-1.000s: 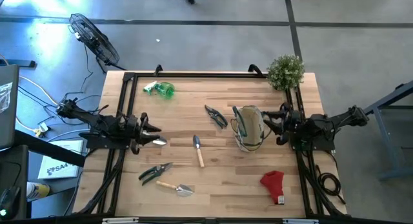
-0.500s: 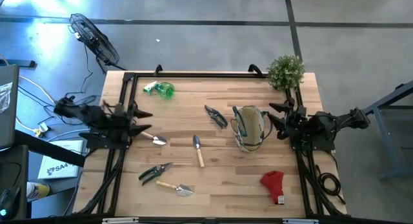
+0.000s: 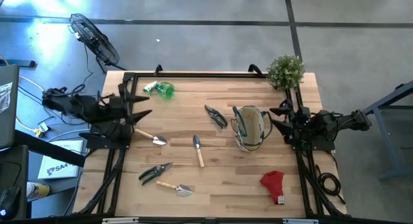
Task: Pick & Place Garden tools in Gardening bag
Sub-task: Put the red gloves into the gardening bag
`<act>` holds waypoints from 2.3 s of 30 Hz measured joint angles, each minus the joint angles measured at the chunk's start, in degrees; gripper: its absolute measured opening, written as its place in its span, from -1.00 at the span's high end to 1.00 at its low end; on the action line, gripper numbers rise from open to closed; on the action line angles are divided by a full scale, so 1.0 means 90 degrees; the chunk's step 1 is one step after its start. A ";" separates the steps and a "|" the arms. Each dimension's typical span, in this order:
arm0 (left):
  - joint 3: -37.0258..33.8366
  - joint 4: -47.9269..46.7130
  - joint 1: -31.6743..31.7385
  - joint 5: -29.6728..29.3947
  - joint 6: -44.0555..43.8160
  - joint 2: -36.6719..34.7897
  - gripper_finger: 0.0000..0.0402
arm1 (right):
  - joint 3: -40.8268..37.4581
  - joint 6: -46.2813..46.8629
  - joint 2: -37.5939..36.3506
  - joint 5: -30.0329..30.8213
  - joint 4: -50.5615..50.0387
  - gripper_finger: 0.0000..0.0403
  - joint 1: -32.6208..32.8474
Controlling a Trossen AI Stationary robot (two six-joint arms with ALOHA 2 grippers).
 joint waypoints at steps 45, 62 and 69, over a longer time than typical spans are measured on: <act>0.3090 -0.6099 0.1629 0.0396 -0.3363 0.2505 -0.11 | 0.5051 -0.0746 0.3629 -0.0279 -0.4397 -0.25 0.0610; 0.3087 -0.6048 0.1630 0.0063 -0.3351 0.2981 -0.11 | 0.7140 0.4625 0.5095 -0.1695 -0.9680 -0.25 0.1380; 0.3087 -0.5948 0.1627 0.0075 -0.3315 0.3189 -0.11 | 0.7138 0.7264 0.5718 -0.2408 -1.1359 -0.25 0.1754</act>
